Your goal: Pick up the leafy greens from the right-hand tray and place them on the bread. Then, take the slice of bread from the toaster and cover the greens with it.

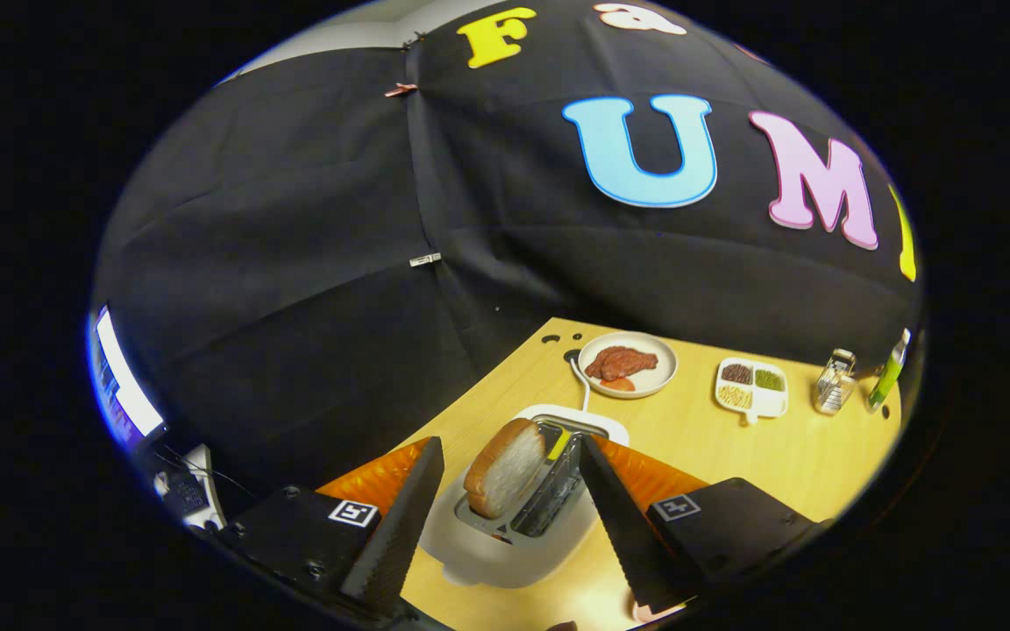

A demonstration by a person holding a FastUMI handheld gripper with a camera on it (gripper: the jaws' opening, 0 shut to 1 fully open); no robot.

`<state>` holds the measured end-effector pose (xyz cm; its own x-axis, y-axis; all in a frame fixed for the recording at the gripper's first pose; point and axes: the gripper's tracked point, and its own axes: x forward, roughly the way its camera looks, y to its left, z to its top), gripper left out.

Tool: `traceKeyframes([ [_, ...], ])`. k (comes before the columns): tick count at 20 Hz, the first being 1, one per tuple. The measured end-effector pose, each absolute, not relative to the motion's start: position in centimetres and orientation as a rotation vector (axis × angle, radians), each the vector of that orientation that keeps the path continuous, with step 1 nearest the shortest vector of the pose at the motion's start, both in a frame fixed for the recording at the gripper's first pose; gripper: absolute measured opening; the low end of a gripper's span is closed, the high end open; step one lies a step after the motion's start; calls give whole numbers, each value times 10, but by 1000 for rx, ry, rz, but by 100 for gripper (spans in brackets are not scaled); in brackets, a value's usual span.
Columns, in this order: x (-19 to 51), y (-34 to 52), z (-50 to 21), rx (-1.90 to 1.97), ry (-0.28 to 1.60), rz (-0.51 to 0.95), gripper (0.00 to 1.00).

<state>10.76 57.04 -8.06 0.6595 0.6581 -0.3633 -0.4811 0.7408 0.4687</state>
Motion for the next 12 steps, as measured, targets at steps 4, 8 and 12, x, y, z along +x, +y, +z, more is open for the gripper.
traceKeyframes([
  [4, 115, 593, -118, 375, 644, 630, 81],
  [8, 127, 594, -142, 373, 698, 570, 41],
  [12, 126, 594, -140, 403, 713, 543, 14],
])
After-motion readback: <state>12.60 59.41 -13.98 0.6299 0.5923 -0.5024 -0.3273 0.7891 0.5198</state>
